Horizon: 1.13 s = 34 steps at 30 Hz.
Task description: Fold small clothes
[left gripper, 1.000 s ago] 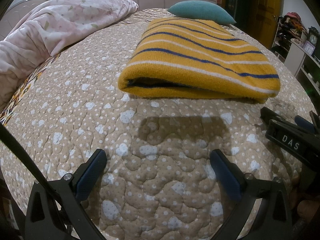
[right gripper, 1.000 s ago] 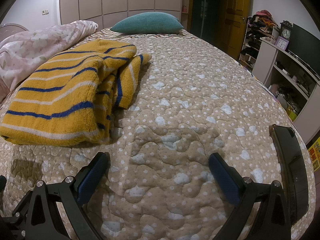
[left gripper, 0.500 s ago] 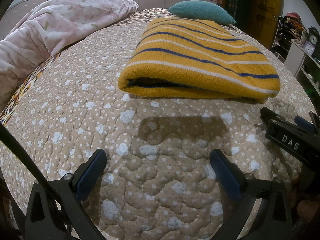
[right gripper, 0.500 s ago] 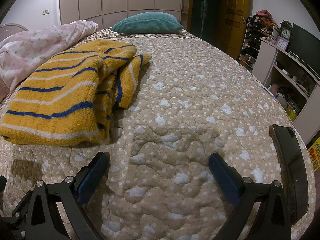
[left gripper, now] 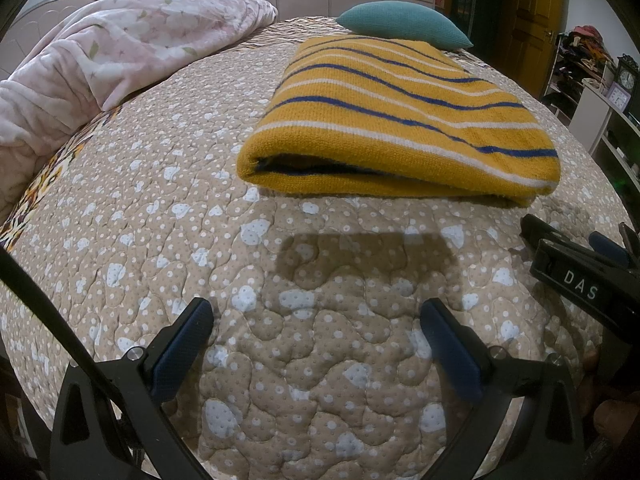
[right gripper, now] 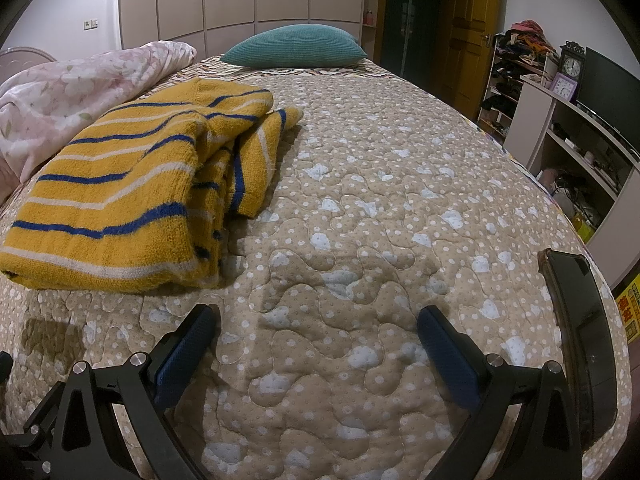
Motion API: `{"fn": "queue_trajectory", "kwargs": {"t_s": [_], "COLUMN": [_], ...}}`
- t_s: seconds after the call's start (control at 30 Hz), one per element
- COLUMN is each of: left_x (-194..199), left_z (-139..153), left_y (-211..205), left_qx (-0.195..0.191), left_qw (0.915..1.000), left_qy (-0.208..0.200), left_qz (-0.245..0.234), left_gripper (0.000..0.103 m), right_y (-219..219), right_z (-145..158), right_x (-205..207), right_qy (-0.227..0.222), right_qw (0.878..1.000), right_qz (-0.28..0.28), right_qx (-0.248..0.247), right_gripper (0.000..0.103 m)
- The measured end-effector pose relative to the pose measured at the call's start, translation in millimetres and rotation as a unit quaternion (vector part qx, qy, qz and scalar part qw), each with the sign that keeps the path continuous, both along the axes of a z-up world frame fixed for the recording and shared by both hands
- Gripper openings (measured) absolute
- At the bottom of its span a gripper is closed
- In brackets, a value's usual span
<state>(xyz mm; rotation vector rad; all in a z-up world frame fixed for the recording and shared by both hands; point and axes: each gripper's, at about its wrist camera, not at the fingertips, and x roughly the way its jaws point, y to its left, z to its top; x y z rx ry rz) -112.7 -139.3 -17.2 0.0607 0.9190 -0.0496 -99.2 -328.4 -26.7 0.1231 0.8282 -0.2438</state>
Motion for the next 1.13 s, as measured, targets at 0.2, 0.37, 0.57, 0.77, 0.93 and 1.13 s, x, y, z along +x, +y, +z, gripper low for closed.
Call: {"fn": "queue_trajectory", "kwargs": {"t_s": [0.2,0.37,0.57,0.77,0.93,1.13], "left_x": [0.0,0.1,0.1,0.1,0.1,-0.9], "left_z": [0.1,0.1,0.1,-0.1,0.4,2.5], "left_y": [0.2,0.3,0.7,1.1,1.0,-0.8], "left_qx": [0.000,0.000,0.000,0.000,0.001,0.002], "left_qw": [1.0000,1.0000,1.0000,1.0000,1.0000,1.0000], "left_qy": [0.000,0.000,0.000,-0.001,-0.002,-0.001], "left_qz": [0.000,-0.001,-0.001,-0.001,-0.001,0.000], "left_gripper": [0.103,0.103,0.103,0.103,0.103,0.103], "right_y": [0.1,0.3,0.4,0.6,0.2,0.9], "right_z": [0.0,-0.1,-0.1,-0.1,-0.2,-0.2], "right_x": [0.0,-0.1,-0.2,-0.3,-0.5,-0.4], "right_qy": [0.000,0.000,0.000,0.000,0.000,0.000], "right_qw": [1.000,1.000,1.000,1.000,1.000,1.000], "right_qz": [0.000,0.000,0.000,0.000,0.000,0.000], "right_qx": [0.000,0.000,0.000,0.000,-0.001,-0.001], "right_gripper": [0.103,0.103,0.103,0.103,0.103,0.103]}}
